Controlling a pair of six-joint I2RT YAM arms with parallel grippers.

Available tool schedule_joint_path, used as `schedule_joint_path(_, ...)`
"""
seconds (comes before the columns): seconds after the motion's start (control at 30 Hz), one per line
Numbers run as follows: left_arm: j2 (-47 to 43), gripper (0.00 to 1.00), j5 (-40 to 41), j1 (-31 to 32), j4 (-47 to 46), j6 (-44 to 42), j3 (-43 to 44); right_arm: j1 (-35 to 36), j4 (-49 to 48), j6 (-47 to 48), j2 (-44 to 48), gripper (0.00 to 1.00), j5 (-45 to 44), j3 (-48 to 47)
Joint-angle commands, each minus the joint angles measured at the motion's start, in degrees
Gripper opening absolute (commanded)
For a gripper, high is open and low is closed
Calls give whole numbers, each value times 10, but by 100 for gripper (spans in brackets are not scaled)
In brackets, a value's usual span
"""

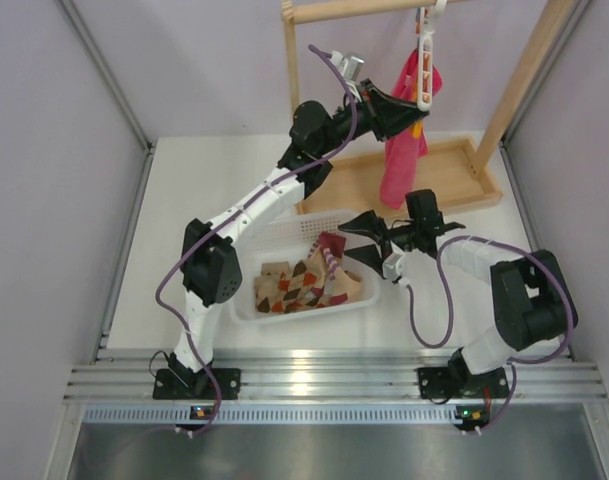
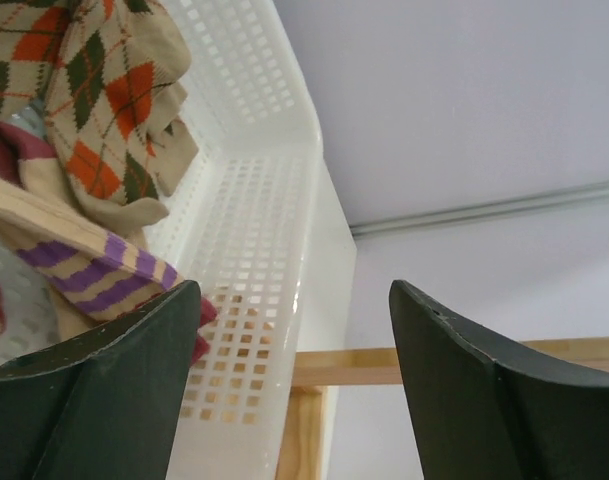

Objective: Clip the socks to the hanger
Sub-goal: Place the sock in the bin, then pick up the sock from the bin.

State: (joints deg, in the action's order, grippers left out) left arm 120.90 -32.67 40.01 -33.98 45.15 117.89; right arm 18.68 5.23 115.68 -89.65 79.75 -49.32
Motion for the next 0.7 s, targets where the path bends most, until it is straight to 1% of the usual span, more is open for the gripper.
schedule_joint_path(0.0, -31, 0, -44, 2, -1, 12, -8, -21, 4, 417, 48, 76, 12, 30)
schedule_joint_path(0.07, -30, 0, -42, 2, -3, 12, -8, -55, 62, 411, 76, 74, -18, 35)
schedule_joint_path(0.1, -30, 0, -42, 2, -3, 13, -9, -69, 158, 408, 108, 71, -35, 24)
schedule_joint_path(0.17, -30, 0, -40, 3, -7, 13, -8, -113, 268, 392, 134, 68, -40, -1)
schedule_joint_path(0.2, -29, 0, -38, 2, -8, 16, -8, -127, 330, 383, 155, 66, -46, -31)
schedule_joint_path(0.23, -29, 0, -38, 2, -11, 16, -8, -140, 408, 361, 165, 65, -40, -45)
schedule_joint_path(0.27, -27, 0, -35, 2, -12, 17, -9, -164, 440, 278, 177, 64, -35, -58)
schedule_joint_path(0.3, -27, 0, -34, 2, -14, 20, -9, -173, 454, 213, 201, 61, -33, -80)
schedule_joint_path(0.33, -25, 0, -34, 2, -20, 23, -8, -181, 437, 39, 215, 61, -43, -89)
schedule_joint_path(0.37, -24, 0, -34, 2, -20, 23, -7, -182, 398, -86, 231, 62, -56, -94)
schedule_joint_path(0.4, -24, 0, -33, 2, -21, 25, -7, -182, 338, -229, 263, 60, -70, -86)
schedule_joint_path(0.43, -23, 0, -32, 2, -22, 26, -7, -179, 250, -377, 279, 60, -105, -73)
schedule_joint_path(0.47, -23, 0, -32, 2, -22, 26, -7, -176, 93, -524, 294, 60, -130, -55)
schedule_joint_path(0.5, -23, 0, -33, 2, -23, 27, -6, -175, 34, -753, 314, 57, -182, -32)
schedule_joint_path(0.53, -22, 0, -32, 2, -23, 27, -6, -173, 14, -833, 317, 56, -200, -33)
schedule_joint_path(0.57, -23, 0, -32, 2, -22, 27, -7, -164, 13, -946, 318, 56, -208, -40)
schedule_joint_path(0.6, -24, 0, -33, 2, -22, 26, -7, -154, 14, -1000, 316, 55, -220, -56)
schedule_joint_path(0.63, -26, 0, -34, 2, -19, 24, -8, -139, 1, -1062, 318, 55, -284, -57)
schedule_joint_path(0.67, -27, 0, -35, 2, -17, 23, -11, -103, -16, -1158, 322, 55, -320, -55)
